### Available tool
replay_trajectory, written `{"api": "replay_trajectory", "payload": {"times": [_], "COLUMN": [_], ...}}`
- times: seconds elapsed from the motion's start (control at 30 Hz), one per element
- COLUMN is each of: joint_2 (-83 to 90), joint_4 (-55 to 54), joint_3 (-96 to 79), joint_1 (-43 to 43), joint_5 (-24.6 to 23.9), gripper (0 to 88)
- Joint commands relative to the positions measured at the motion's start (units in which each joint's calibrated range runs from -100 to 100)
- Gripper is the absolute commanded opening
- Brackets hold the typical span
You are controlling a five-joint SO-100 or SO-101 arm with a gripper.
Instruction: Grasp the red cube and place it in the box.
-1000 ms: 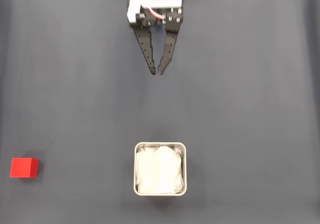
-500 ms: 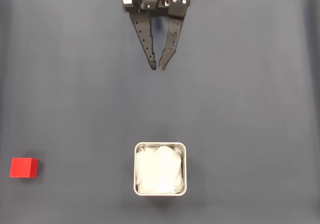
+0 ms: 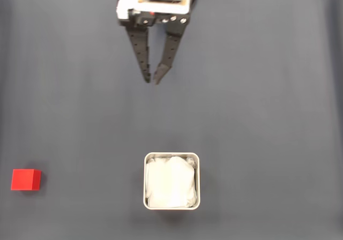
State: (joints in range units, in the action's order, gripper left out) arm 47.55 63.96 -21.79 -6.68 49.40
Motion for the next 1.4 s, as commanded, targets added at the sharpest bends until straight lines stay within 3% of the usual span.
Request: {"api": "replay_trajectory", "payload": {"times": [0.0,0.83,1.37], "joint_2": [-1.71,-20.51,-34.72], "joint_4": [0.30,-3.63,-9.70], "joint_3": [3.45,14.03,21.79], "joint_1": [-3.12,-18.89,-24.08], "joint_5": [0.24,-0.10,0.44], "gripper": [0.0,0.2,22.9]}}
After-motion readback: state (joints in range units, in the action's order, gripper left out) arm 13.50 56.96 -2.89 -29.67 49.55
